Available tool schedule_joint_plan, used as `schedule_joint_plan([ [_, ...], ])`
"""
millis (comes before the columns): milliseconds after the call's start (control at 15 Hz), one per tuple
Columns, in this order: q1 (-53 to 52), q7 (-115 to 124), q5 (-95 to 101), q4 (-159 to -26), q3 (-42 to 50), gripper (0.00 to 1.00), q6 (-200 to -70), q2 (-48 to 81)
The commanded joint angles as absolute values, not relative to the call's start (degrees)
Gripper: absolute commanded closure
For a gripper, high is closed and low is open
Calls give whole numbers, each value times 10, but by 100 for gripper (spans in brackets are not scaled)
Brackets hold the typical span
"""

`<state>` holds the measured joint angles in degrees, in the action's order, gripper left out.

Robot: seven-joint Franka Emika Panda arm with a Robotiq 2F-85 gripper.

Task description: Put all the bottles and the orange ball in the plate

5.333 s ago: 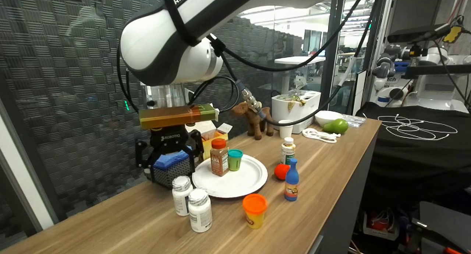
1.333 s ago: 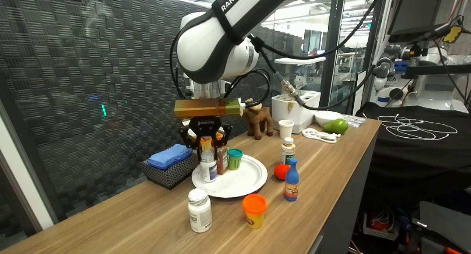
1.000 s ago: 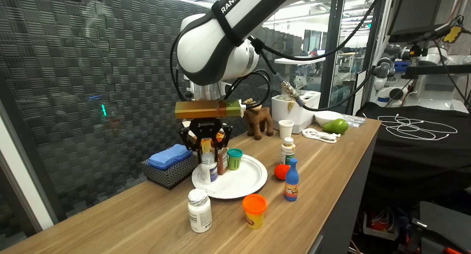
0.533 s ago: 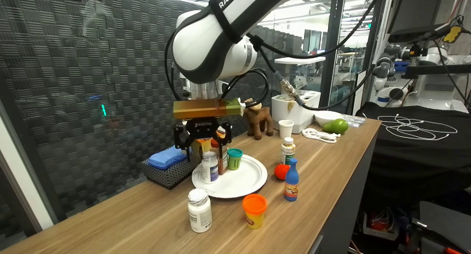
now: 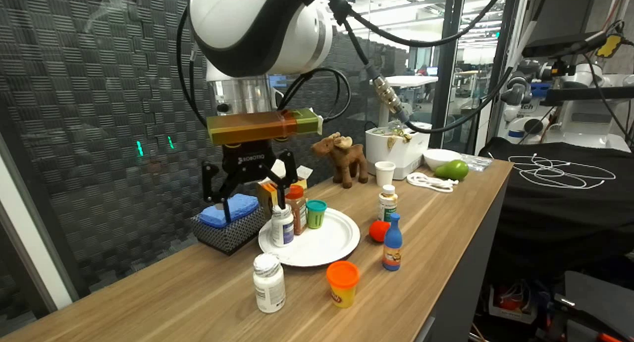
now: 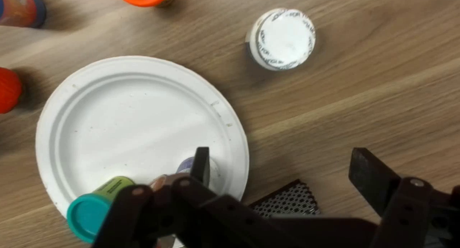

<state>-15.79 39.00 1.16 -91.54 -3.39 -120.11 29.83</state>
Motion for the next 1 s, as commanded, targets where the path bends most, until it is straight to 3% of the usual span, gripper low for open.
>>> schedule_joint_plan([
  [0, -166, 348, 8, -926, -49, 0, -1192, 291],
  [933, -175, 283, -4, -970, -60, 0, -1191, 302],
])
